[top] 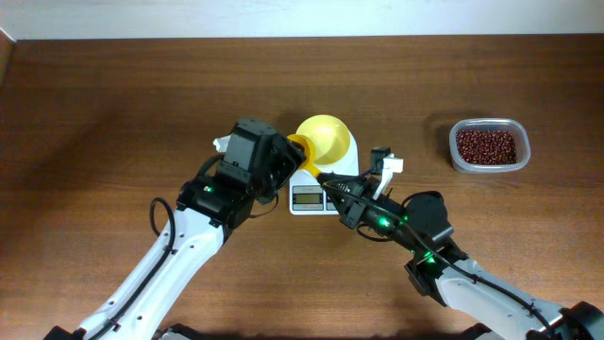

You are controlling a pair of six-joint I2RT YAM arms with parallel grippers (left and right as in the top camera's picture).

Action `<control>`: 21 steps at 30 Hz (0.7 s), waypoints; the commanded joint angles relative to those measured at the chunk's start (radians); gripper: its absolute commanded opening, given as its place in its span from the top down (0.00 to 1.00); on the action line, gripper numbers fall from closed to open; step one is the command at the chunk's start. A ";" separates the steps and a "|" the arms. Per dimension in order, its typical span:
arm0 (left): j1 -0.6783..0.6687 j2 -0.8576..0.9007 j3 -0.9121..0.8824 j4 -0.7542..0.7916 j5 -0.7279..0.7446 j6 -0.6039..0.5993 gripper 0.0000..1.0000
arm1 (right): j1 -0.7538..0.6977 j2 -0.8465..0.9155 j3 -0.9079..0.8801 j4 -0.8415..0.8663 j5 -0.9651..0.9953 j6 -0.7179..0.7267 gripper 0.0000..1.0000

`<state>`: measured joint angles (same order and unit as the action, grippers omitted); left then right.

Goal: Scoop item into bowl and weigh 50g on scale
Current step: 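Close the right gripper on the scoop handle and release the left gripper, then carry the scoop with the right gripper toward the red bean container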

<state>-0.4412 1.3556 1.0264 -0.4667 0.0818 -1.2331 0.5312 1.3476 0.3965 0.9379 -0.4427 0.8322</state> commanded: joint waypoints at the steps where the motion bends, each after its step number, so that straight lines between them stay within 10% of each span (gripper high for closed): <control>1: -0.004 -0.013 0.009 0.033 -0.026 0.007 0.20 | 0.004 0.002 0.015 0.022 -0.021 -0.008 0.96; 13: -0.003 -0.013 0.010 0.083 -0.056 0.014 0.01 | 0.003 0.002 0.015 0.074 -0.016 -0.009 0.96; 21: -0.003 -0.014 0.010 0.344 0.148 0.471 0.01 | -0.043 0.003 0.015 0.074 -0.017 -0.012 0.96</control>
<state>-0.4446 1.3556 1.0252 -0.1963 0.1444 -1.0016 0.4824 1.3476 0.4042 1.0199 -0.4080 0.8303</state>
